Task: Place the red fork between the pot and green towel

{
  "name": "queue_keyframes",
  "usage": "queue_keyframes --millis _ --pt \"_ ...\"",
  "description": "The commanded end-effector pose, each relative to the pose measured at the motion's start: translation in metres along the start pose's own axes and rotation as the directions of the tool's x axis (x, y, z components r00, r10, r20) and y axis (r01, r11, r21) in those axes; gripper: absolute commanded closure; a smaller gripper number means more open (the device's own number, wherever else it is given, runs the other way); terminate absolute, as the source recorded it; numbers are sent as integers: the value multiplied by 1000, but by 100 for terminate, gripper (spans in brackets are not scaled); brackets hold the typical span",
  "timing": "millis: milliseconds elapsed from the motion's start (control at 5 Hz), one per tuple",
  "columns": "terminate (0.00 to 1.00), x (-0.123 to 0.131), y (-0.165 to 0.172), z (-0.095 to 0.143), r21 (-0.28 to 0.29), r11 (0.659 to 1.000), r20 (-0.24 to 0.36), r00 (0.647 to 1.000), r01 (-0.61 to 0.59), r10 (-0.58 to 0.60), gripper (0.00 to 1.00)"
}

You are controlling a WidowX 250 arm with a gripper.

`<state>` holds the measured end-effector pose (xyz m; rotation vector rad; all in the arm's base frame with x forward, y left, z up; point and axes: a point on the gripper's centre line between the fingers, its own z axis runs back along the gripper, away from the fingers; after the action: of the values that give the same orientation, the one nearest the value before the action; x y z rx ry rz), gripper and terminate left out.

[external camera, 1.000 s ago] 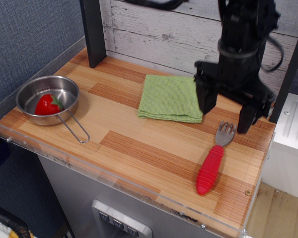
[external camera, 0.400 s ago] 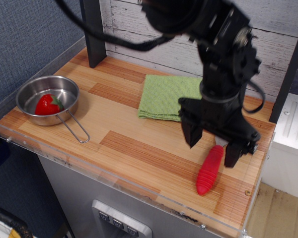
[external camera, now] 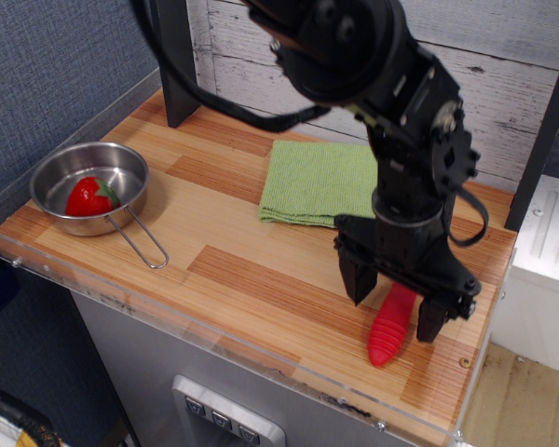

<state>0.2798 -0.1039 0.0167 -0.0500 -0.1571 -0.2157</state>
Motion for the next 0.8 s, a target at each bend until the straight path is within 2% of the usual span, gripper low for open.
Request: queue_keyframes --millis 0,200,600 --pt "0 13 -12 -11 -9 1000 13 1000 23 -23 0" --pt "0 16 -12 -11 7 1000 17 1000 19 -19 100" --pt "0 13 -14 -1 -5 1000 49 999 12 -12 100"
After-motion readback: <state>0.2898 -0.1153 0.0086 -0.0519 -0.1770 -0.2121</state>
